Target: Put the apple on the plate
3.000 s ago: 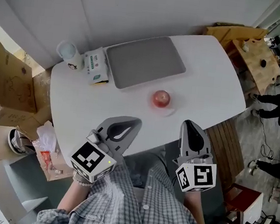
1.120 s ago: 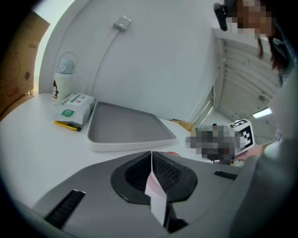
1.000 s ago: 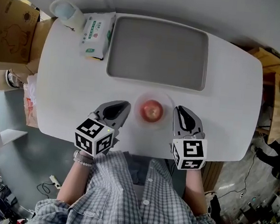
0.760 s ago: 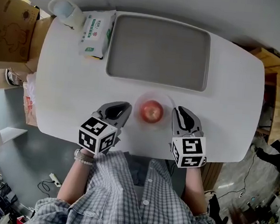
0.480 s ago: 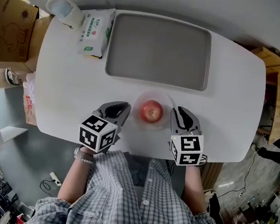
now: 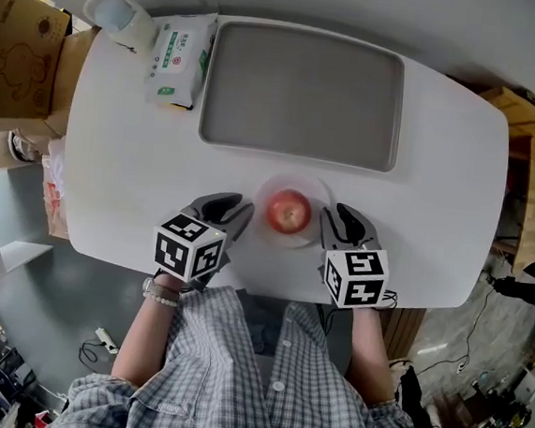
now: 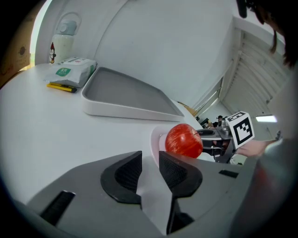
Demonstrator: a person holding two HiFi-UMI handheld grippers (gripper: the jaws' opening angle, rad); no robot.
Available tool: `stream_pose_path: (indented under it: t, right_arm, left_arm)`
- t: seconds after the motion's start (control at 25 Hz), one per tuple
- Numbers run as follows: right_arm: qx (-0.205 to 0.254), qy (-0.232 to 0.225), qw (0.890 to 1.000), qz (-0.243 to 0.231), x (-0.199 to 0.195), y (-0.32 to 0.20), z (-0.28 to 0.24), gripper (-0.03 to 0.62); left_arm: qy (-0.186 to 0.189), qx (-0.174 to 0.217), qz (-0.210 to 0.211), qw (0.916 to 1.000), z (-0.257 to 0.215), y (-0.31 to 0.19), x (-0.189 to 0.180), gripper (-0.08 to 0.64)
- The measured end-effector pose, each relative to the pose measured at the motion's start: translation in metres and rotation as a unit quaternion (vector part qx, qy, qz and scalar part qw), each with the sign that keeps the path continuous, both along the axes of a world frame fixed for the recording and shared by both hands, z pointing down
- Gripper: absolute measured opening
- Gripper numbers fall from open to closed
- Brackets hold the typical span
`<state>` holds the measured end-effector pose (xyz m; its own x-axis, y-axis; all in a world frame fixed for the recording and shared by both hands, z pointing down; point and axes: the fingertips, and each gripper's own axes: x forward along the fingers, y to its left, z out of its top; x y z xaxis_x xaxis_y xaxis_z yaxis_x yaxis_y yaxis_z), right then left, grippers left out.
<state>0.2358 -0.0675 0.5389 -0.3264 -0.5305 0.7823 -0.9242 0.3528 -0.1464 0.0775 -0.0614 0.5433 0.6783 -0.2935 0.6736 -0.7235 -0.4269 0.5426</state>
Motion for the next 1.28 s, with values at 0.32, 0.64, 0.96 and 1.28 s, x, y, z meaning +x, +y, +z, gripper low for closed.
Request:
stream_pose_path:
  t: [0.32,0.64,0.96,1.28]
  right_arm:
    - [-0.024,-0.024,0.999,0.015,-0.001,0.004,0.008,0.087]
    - [-0.045,-0.044,0.998,0.015,-0.004,0.009,0.010,0.087]
    - [-0.065,-0.068,0.995,0.027,-0.007,0.010,0.012,0.087]
    - [-0.094,-0.112,0.989,0.028,-0.007,0.012,0.014,0.086]
  left_arm:
    - [0.034,-0.039,-0.034,0.9981,0.008,0.001,0.003,0.097]
    - [0.046,-0.058,-0.029,0.9968,0.008,0.002,0.016,0.097]
    - [0.047,-0.075,-0.040,0.9953,0.010,0.000,0.017,0.095]
    - [0.041,-0.088,-0.044,0.9944,0.014,-0.003,0.014,0.051]
